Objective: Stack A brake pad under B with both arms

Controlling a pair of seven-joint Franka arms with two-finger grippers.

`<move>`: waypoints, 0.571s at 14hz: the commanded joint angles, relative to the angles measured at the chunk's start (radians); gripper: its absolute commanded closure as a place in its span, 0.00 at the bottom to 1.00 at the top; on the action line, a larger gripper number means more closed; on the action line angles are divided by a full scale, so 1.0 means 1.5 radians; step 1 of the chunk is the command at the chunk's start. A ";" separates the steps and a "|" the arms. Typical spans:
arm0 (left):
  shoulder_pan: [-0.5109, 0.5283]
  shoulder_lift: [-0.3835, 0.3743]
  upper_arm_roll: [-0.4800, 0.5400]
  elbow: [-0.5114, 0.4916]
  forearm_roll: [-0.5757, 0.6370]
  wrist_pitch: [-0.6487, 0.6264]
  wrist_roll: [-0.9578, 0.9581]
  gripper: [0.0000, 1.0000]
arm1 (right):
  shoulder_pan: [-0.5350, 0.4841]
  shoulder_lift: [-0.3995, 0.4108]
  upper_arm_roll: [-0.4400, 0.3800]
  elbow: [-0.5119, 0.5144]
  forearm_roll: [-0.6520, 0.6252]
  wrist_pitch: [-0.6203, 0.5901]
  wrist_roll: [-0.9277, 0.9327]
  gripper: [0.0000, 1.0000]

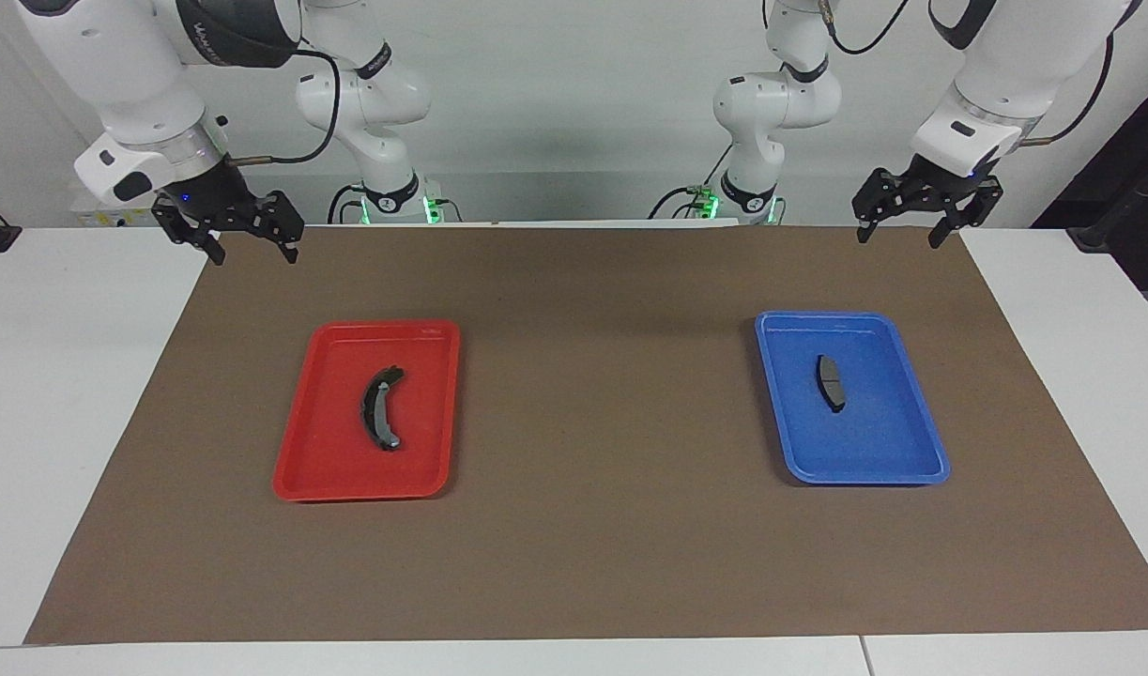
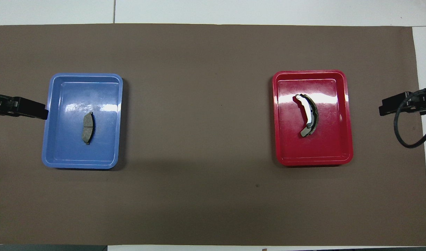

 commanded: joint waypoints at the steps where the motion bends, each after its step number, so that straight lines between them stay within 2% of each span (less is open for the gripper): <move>1: -0.012 -0.011 0.013 -0.006 -0.004 -0.007 -0.011 0.00 | -0.003 -0.011 0.004 -0.015 -0.009 0.015 -0.012 0.01; 8: -0.012 -0.008 0.011 -0.006 -0.004 -0.008 -0.014 0.00 | 0.000 -0.014 0.004 -0.016 -0.005 -0.008 -0.019 0.01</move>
